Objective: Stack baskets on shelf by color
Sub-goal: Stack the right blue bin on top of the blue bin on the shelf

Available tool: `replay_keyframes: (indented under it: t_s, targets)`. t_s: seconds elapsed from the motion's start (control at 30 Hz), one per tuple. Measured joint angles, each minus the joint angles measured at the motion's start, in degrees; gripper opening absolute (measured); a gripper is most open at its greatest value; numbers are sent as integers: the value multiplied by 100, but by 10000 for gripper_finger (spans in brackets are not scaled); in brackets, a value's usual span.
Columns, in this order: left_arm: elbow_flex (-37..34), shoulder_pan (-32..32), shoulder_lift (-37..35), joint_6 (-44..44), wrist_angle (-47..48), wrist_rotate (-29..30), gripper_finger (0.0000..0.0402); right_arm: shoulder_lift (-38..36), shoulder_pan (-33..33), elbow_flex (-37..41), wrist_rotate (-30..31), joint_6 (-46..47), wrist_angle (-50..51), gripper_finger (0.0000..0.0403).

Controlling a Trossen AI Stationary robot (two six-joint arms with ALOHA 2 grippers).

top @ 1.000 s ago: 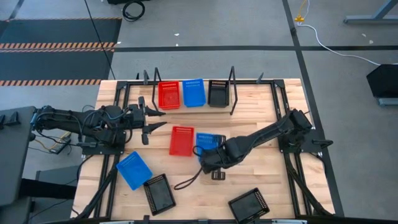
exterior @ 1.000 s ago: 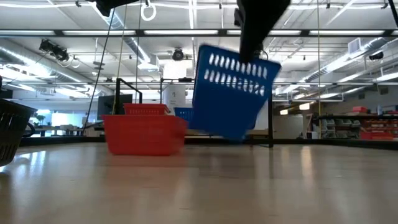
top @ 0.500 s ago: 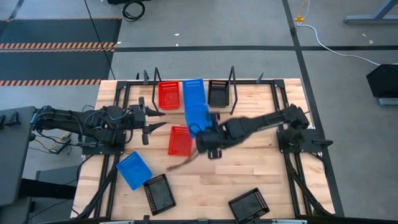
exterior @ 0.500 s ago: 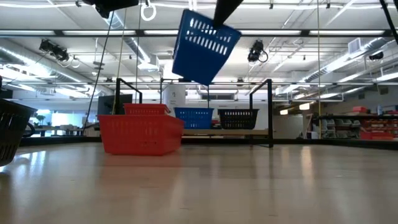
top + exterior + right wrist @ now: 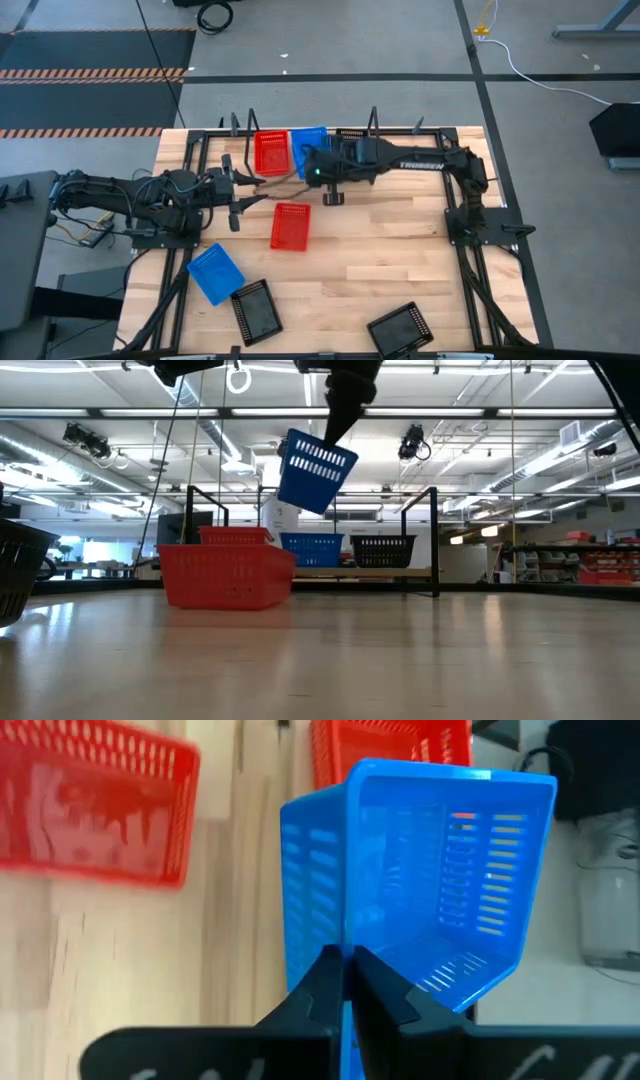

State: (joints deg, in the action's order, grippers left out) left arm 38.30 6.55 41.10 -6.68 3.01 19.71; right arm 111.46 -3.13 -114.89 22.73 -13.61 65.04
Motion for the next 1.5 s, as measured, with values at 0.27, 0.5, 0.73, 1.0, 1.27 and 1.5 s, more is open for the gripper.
replay_keyframes:
  t_s: [0.27, 0.5, 0.73, 1.0, 1.27, 1.5]
  targets:
    - [0, 0, 0, 0, -15, 19, 172, 0, -582, 0, -398, -553, -594, 15]
    - [0, 0, -2, -61, -215, 21, 172, 9, -1027, 475, -828, -696, -1053, 15]
    - [0, 0, -2, -231, -243, 23, 172, 13, -1249, 955, -746, -753, -1577, 15]
    - [0, 0, -2, -498, -470, 218, 172, 9, -1281, 1334, -753, -754, -2038, 15]
    - [0, 0, 0, -563, -542, 218, 172, 9, -1281, 1720, -747, -695, -2210, 24]
    - [0, 0, 0, -568, -540, 216, 172, 9, -1281, 1735, -746, -630, -2381, 27]
